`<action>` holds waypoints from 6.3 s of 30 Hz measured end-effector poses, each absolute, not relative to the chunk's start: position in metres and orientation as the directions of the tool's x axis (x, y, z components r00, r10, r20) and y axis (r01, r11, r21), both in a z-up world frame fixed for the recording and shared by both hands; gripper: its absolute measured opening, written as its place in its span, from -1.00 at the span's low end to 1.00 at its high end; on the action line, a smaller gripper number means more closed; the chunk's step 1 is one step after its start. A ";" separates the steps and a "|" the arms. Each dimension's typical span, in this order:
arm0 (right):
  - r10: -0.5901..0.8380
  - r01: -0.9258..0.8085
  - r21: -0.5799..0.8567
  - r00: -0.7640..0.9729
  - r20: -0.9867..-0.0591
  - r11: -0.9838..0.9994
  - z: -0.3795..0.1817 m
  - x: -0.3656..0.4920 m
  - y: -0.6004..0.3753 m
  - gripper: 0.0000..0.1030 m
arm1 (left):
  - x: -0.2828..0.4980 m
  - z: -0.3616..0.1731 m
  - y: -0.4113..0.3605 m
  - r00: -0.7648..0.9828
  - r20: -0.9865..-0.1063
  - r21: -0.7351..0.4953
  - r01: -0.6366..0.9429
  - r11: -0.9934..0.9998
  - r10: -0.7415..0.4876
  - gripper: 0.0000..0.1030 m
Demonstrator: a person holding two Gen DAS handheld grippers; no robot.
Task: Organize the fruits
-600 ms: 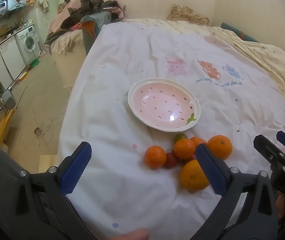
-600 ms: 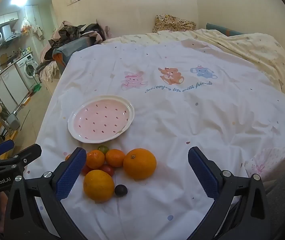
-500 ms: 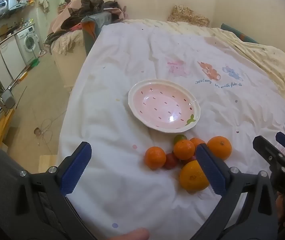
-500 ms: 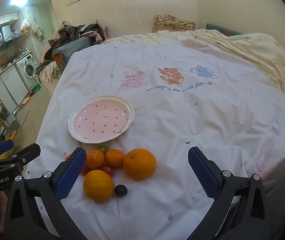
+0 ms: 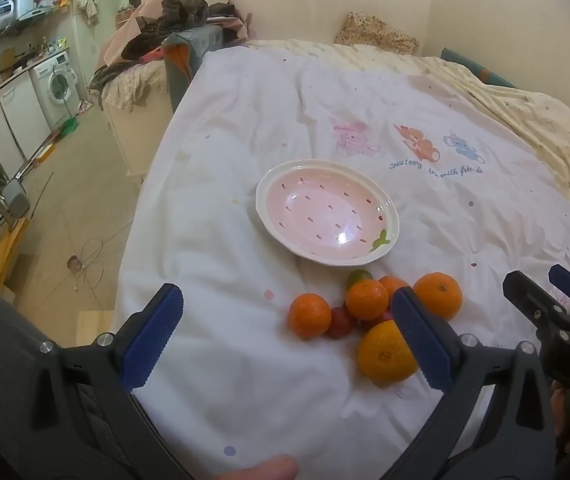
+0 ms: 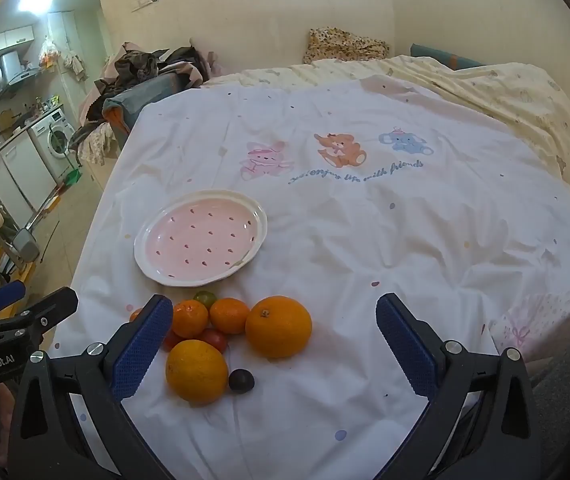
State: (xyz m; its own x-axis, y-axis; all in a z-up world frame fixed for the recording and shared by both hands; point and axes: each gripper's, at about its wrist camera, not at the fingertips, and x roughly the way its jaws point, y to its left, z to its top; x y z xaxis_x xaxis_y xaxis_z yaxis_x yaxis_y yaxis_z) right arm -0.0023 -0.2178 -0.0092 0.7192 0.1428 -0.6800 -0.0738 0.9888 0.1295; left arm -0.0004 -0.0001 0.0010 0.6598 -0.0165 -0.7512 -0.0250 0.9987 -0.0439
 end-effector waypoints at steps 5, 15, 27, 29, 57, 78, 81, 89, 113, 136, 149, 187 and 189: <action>0.146 -0.076 0.131 0.716 -0.682 0.988 -0.010 -0.004 -0.221 1.00 | -0.001 0.007 0.001 0.665 -0.746 -0.046 -0.022 0.999 -0.020 0.99; 0.142 -0.067 0.135 0.718 -0.682 0.989 -0.013 0.000 -0.219 1.00 | -0.002 0.006 -0.001 0.663 -0.749 -0.055 -0.022 0.998 -0.027 0.99; 0.143 -0.066 0.138 0.717 -0.682 0.988 -0.012 0.000 -0.220 1.00 | -0.002 0.006 -0.001 0.663 -0.748 -0.056 -0.022 0.998 -0.027 0.99; 0.143 -0.067 0.137 0.717 -0.682 0.988 -0.012 0.000 -0.220 1.00 | -0.002 0.006 -0.001 0.663 -0.748 -0.056 -0.021 0.998 -0.027 0.99; 0.141 -0.065 0.136 0.717 -0.683 0.989 -0.013 0.002 -0.225 1.00 | -0.002 0.009 0.002 0.673 -0.739 -0.058 -0.024 0.998 -0.026 0.99; 0.139 -0.064 0.134 0.714 -0.686 0.989 -0.015 0.001 -0.226 1.00 | -0.001 0.003 0.000 0.666 -0.745 -0.060 -0.023 0.998 -0.030 0.99; 0.139 -0.064 0.134 0.714 -0.686 0.989 -0.016 0.002 -0.226 1.00 | -0.002 0.002 0.000 0.666 -0.746 -0.061 -0.023 0.998 -0.030 0.99; 0.145 -0.064 0.142 0.706 -0.693 0.988 -0.019 0.001 -0.224 1.00 | -0.001 0.002 0.000 0.664 -0.747 -0.063 -0.023 0.998 -0.032 0.99; 0.238 -0.230 0.220 0.055 -0.970 0.948 -0.113 0.112 -0.212 0.62 | 0.011 -0.012 0.024 0.577 -0.817 -0.072 -0.129 0.989 0.016 0.99; 0.347 -0.199 0.306 0.216 -0.913 0.931 -0.062 0.087 -0.240 0.25 | 0.017 -0.021 0.000 0.494 -0.869 -0.070 -0.038 0.997 -0.042 0.99; 0.362 -0.027 0.375 0.339 -0.868 0.927 -0.061 0.078 -0.279 0.25 | 0.040 -0.082 -0.084 0.245 -0.960 -0.101 0.146 0.984 -0.135 0.91; 0.393 -0.027 0.413 0.372 -0.841 0.910 -0.057 0.084 -0.276 0.25 | 0.067 -0.018 -0.046 0.377 -0.919 -0.082 0.098 0.992 -0.113 0.05; 0.399 -0.033 0.420 0.383 -0.833 0.907 -0.054 0.084 -0.276 0.25 | 0.074 -0.013 -0.039 0.387 -0.916 -0.076 0.093 0.993 -0.106 0.05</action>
State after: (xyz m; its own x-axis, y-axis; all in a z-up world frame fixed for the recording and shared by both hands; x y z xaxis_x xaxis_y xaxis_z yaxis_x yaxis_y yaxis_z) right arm 0.0840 -0.2760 -0.0541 0.3833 0.3993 -0.8328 -0.0330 0.9071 0.4197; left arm 0.0743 -0.0395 -0.0130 0.3872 -0.1058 -0.9159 0.0925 0.9928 -0.0755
